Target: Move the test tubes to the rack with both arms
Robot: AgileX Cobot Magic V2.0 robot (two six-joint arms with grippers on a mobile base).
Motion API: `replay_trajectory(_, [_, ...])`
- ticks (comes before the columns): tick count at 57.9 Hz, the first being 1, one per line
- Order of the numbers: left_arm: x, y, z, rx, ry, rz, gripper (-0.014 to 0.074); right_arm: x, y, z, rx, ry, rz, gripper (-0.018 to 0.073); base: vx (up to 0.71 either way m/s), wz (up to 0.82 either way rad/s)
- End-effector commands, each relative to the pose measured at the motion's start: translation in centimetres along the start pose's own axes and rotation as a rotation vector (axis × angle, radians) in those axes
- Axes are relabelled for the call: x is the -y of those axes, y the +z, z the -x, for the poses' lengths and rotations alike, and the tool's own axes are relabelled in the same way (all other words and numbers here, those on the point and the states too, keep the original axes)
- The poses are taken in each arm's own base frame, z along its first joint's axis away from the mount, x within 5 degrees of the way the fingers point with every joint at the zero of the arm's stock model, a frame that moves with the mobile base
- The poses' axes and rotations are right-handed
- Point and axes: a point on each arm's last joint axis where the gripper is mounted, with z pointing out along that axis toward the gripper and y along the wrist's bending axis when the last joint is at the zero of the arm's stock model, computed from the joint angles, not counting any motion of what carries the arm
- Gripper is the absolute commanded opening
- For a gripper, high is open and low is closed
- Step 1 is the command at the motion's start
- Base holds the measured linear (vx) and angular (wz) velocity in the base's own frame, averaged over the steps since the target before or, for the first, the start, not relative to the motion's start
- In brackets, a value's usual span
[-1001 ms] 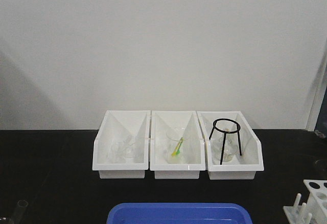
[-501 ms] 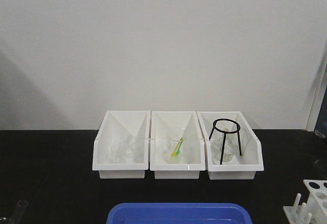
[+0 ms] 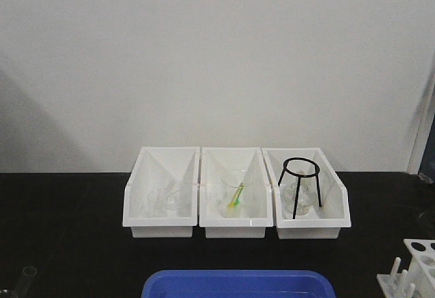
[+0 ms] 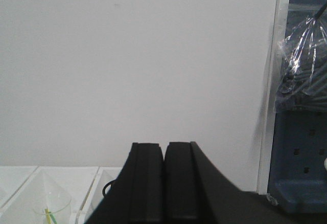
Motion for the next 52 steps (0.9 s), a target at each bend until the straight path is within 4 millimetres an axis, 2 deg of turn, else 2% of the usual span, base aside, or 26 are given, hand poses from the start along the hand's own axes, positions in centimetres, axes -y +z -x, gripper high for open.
replay_trajectory(1, [0.1,-0.2,2.1,0.122,0.032,-0.002,0.0068,0.0,-0.2,2.0,0.108,-0.013,-0.003,0.0036,0.0,0.0])
replay_trajectory(10, [0.1,-0.2,2.0,0.119,0.101,0.002,0.0227,0.0,-0.2,1.9,0.092,-0.013,-0.002,0.0148,0.0,0.0])
replay_trajectory(16, [0.1,-0.2,2.0,0.114,0.136,0.004,0.0347,0.0,-0.2,1.8,0.088,-0.013,-0.002,0.0277,0.0,0.0])
replay_trajectory(24, [0.1,-0.2,2.0,0.116,0.135,0.004,0.0528,0.0,-0.2,2.0,0.104,-0.013,-0.003,0.0512,0.0,0.0])
replay_trajectory(29, [0.1,0.1,1.9,0.109,0.133,0.004,0.0597,0.0,-0.2,2.1,0.124,-0.014,-0.004,0.0619,0.0,0.0])
replay_trajectory(37, [0.1,0.2,1.9,0.114,0.098,0.003,0.0617,0.0,-0.3,2.3,0.136,-0.012,-0.004,0.0714,0.0,0.0])
replay_trajectory(44, [0.1,0.6,1.5,0.085,0.082,0.001,0.0593,0.1,-0.3,2.3,0.135,0.013,-0.004,0.0708,0.0,0.0])
replay_trajectory(52, [0.0,0.9,-0.4,-0.008,0.152,-0.001,0.0565,0.0,-0.2,1.9,0.111,0.013,-0.003,0.0673,0.0,0.0])
